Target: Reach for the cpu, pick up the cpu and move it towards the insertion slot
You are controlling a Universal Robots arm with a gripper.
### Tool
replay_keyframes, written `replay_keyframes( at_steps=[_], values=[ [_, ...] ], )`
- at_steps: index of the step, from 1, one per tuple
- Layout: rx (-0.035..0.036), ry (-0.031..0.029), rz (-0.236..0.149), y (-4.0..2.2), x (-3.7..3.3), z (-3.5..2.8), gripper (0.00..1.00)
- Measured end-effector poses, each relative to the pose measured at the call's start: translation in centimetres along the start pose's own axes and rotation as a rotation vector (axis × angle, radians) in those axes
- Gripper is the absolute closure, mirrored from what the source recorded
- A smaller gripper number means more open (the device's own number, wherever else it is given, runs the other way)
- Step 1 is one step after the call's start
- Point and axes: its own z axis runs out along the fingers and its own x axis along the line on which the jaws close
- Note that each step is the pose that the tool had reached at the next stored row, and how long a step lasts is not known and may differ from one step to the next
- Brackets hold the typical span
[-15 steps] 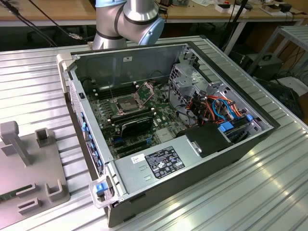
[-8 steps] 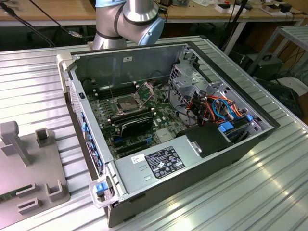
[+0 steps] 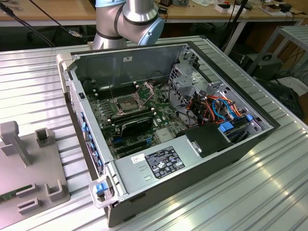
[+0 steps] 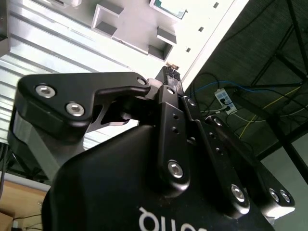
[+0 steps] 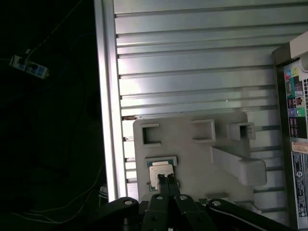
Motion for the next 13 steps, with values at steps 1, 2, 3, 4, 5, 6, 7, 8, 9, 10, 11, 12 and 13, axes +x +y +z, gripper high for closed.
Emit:
replay_keyframes(
  at_steps=[1, 2, 3, 4, 5, 6, 7, 8, 9, 10, 11, 12, 13],
  values=[
    [0.0001, 0.0001, 0.000, 0.00, 0.02, 0.00, 0.89],
    [0.0001, 0.0001, 0.000, 0.00, 0.02, 0.00, 0.89],
    [0.0001, 0.0000, 0.000, 0.00, 0.02, 0.00, 0.89],
    [0.0001, 0.0000, 0.000, 0.00, 0.02, 0.00, 0.89],
    [0.0001, 0.0001, 0.000, 0.00, 0.02, -0.01, 0.89],
    [0.0001, 0.0000, 0.000, 0.01, 0.02, 0.00, 0.83],
    [0.0000, 0.0000, 0.000, 0.01, 0.02, 0.00, 0.76],
    [0.0000, 0.0000, 0.000, 0.01, 0.02, 0.00, 0.70],
    [0.0000, 0.0000, 0.000, 0.01, 0.02, 0.00, 0.64],
    [0.0000, 0.0000, 0.000, 0.01, 0.02, 0.00, 0.64],
    [0.0000, 0.0000, 0.000, 0.01, 0.02, 0.00, 0.52],
    [0.0001, 0.0001, 0.000, 0.02, 0.02, 0.00, 0.52],
    [0.0000, 0.0000, 0.000, 0.02, 0.02, 0.00, 0.46]
  ],
)
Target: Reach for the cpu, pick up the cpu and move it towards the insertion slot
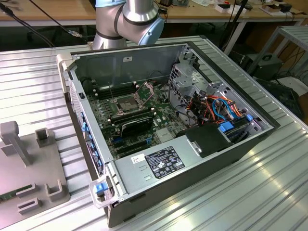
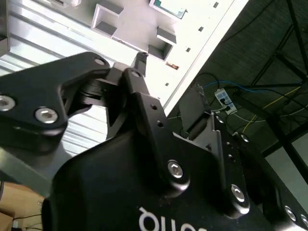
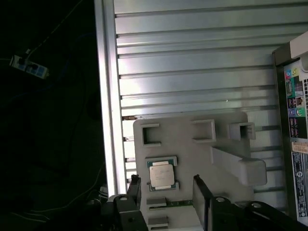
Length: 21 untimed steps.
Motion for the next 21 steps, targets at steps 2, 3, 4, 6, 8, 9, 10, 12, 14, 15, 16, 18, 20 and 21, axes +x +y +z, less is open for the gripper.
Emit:
replay_keyframes(
  at_steps=[2, 3, 4, 6, 8, 9, 10, 12, 14, 15, 16, 18, 20, 21],
  values=[
    [0.0000, 0.0001, 0.000, 0.01, 0.00, 0.00, 0.35],
    [0.0000, 0.0009, -0.016, 0.01, 0.00, 0.04, 0.28],
    [0.0000, 0.0021, -0.033, 0.01, 0.01, 0.06, 0.28],
    [-0.0007, 0.0057, -0.073, -0.02, 0.01, 0.19, 0.28],
    [-0.0008, 0.0085, -0.082, -0.41, 0.05, 0.42, 0.28],
    [-0.0007, 0.0120, -0.082, -0.71, 0.03, 0.74, 0.28],
    [-0.0006, 0.0137, -0.082, -0.84, 0.03, 0.93, 0.28],
    [-0.0003, 0.0160, -0.081, -0.88, 0.04, 1.09, 0.28],
    [-0.0005, 0.0158, -0.082, -0.89, 0.03, 1.11, 0.28],
    [-0.0004, 0.0159, -0.082, -0.90, 0.03, 1.11, 0.28],
    [-0.0005, 0.0157, -0.082, -0.90, 0.03, 1.15, 0.28],
    [-0.0005, 0.0157, -0.082, -0.91, 0.04, 1.43, 0.28],
    [-0.0005, 0.0157, -0.082, -0.92, 0.05, 1.71, 0.28],
    [-0.0005, 0.0158, -0.082, -0.93, 0.05, 1.94, 0.28]
  ],
)
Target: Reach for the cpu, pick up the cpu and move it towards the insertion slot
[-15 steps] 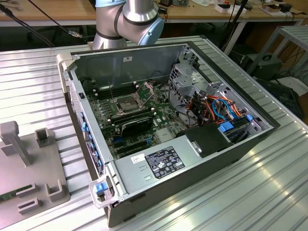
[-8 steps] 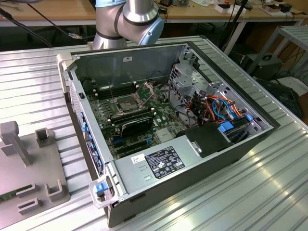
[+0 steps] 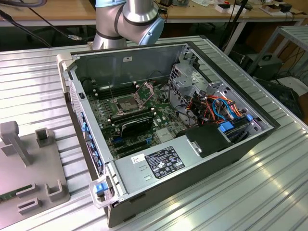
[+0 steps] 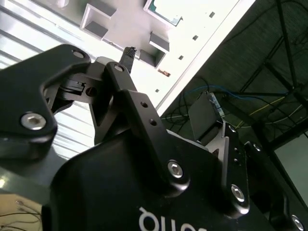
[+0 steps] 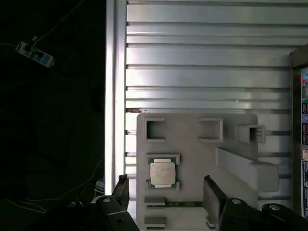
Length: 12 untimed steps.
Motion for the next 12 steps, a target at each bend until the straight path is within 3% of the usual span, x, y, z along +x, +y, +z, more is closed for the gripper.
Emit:
replay_keyframes(
  at_steps=[1, 6, 12],
  values=[
    [0.0000, 0.0000, 0.000, -0.03, 0.01, 0.67, 0.28],
    [0.0000, -0.0005, 0.000, -0.12, 0.04, 2.63, 0.28],
    [0.0001, -0.0004, 0.000, -0.17, 0.05, 3.71, 0.28]
  ],
)
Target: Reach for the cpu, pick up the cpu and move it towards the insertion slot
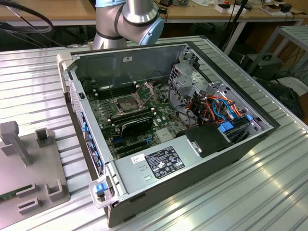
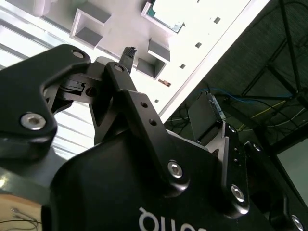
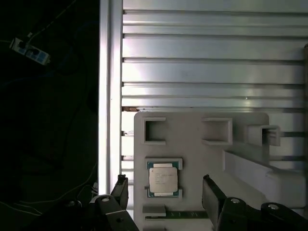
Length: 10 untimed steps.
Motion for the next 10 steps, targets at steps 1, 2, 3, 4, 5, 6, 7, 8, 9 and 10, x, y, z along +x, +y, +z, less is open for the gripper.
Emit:
replay_keyframes(
  at_steps=[1, 2, 3, 4, 5, 6, 7, 8, 9, 10],
  values=[
    [-0.0001, -0.0001, 0.000, 0.00, 0.00, 0.13, 0.28],
    [-0.0001, -0.0001, 0.000, -0.01, 0.00, 0.25, 0.28],
    [-0.0001, -0.0001, 0.000, -0.02, 0.00, 0.43, 0.28],
    [0.0000, 0.0000, 0.000, -0.03, 0.01, 0.59, 0.28],
    [0.0000, -0.0001, 0.000, -0.03, 0.01, 0.75, 0.28],
    [0.0000, 0.0000, 0.000, -0.05, 0.01, 0.99, 0.28],
    [-0.0001, -0.0001, 0.000, -0.06, 0.01, 1.25, 0.28],
    [0.0000, -0.0001, 0.000, -0.06, 0.01, 1.42, 0.28],
    [0.0000, -0.0001, 0.000, -0.07, 0.01, 1.60, 0.28],
    [0.0000, -0.0001, 0.000, -0.08, 0.02, 1.81, 0.28]
  ],
)
